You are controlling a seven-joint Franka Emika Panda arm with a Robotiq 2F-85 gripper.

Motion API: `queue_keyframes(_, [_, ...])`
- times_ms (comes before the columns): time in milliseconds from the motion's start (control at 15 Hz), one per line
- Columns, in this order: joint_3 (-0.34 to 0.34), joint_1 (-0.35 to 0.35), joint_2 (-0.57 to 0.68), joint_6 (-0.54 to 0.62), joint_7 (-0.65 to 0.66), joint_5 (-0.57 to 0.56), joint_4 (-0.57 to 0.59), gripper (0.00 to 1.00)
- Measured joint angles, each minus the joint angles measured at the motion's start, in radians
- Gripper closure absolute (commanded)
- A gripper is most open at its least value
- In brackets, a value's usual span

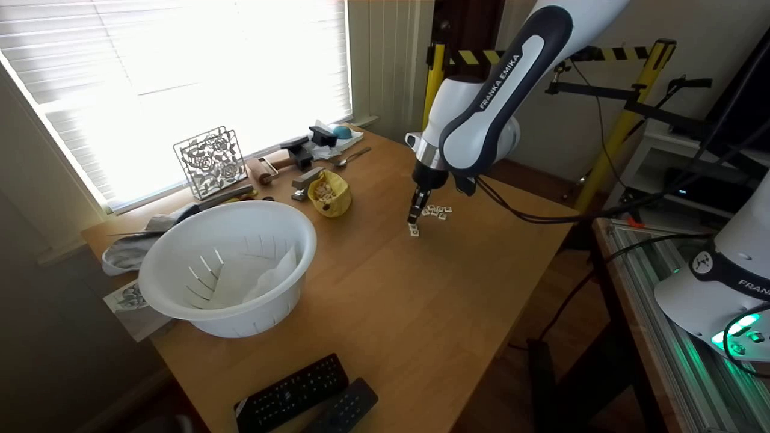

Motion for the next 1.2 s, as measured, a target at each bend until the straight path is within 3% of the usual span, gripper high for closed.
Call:
queue_keyframes(1133, [-0.011,0.010,-0.004,-0.018,-0.002,-0.042,0.002,1.00])
queue_keyframes(1200, [-0.012,0.011,-0.004,-0.018,-0.002,-0.042,0.002,0.74])
